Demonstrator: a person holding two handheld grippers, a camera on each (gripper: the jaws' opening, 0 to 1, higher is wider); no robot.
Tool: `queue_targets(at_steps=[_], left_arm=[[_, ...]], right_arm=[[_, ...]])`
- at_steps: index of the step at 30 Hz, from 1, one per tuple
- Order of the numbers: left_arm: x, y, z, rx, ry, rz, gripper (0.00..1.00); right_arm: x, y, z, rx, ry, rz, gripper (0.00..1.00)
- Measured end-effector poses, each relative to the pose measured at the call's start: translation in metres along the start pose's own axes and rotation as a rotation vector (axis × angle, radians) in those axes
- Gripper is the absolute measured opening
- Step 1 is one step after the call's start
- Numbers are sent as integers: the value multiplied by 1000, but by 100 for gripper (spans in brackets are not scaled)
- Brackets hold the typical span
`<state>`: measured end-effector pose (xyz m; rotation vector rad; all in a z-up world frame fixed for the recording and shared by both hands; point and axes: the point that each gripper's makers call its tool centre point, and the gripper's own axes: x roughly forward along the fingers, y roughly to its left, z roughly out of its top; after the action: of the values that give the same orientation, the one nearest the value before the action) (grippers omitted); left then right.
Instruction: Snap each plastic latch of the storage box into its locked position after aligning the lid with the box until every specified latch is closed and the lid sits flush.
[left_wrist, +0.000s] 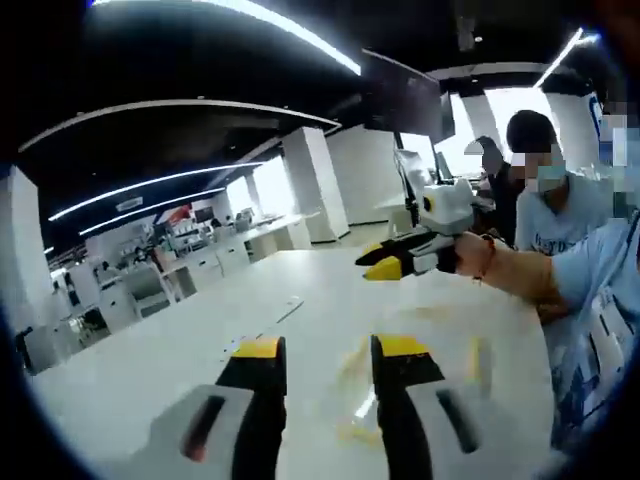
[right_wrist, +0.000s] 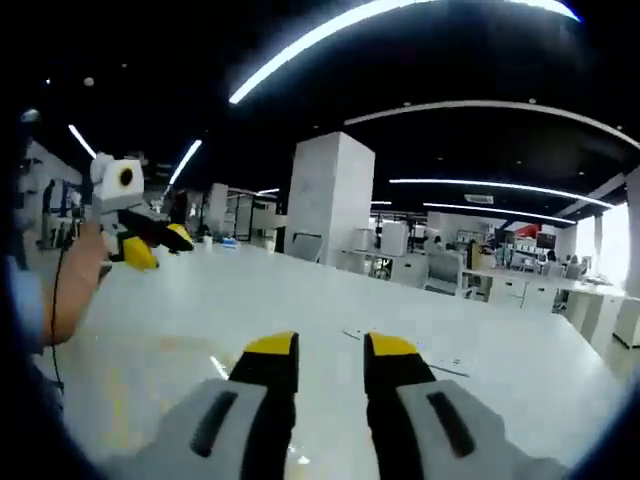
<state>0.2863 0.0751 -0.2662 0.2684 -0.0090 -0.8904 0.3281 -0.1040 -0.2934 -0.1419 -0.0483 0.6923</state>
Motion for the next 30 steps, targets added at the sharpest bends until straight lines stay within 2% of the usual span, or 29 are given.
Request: queue_targets(at_steps=[2,4,5,6,7,8,9,10,11,13,15,17,19,20,21,22,24,25,26,29,30], left_arm=[[-13,8,4,-15,-41,70,40],[-27,14,8,-64,-102,124,49],[-35,16,7,-93,-119,140,51],[-41,16,5,-95,-122,152,51],[-44,16,3,-94,-126,177,51],[-52,21,1,-76,-132,235,52],[-55,24,-2,-62,-131,265,52],[-63,29,-8,-41,-122,322,53],[-65,31,-11,-33,-120,348,54],[-73,30,-22,-73,-139,373,60],[-77,27,-28,-136,-182,357,60],[-82,30,-34,-131,-202,394,59],[-92,46,-47,-103,-182,520,59],[-95,50,-50,-90,-180,559,59],[-102,61,-57,-72,-176,635,58],[-107,66,-63,-66,-167,683,58],[-117,68,-78,-50,-73,724,58],[-124,73,-74,-31,-120,771,58],[-127,74,-73,-44,-126,783,57],[-133,75,-67,-74,-208,780,57],[-134,75,-70,-86,-199,779,56]], right_arm=[[-15,13,8,28,-37,44,29],[-34,34,18,165,-74,146,31],[-45,40,27,170,-131,166,32],[-58,43,35,138,-181,157,32],[-64,42,38,123,-199,140,32],[-74,42,39,92,-221,112,32],[-79,40,40,73,-229,89,32],[-90,33,39,25,-245,31,32],[-96,29,38,-6,-249,3,32],[-116,13,27,-91,-231,-107,32],[-132,-4,9,-110,-201,-214,32],[-142,-19,-6,-124,-194,-309,31],[-150,-40,-31,-140,-137,-429,30],[-151,-45,-39,-139,-102,-456,30],[-155,-52,-52,-122,-10,-494,30],[-156,-54,-50,-147,-19,-509,30],[-155,-52,-44,-171,-47,-521,31],[-154,-50,-42,-181,-57,-521,31],[-154,-48,-42,-184,-61,-520,31],[-149,-41,-40,-204,-57,-501,31],[-149,-40,-40,-212,-52,-500,31]])
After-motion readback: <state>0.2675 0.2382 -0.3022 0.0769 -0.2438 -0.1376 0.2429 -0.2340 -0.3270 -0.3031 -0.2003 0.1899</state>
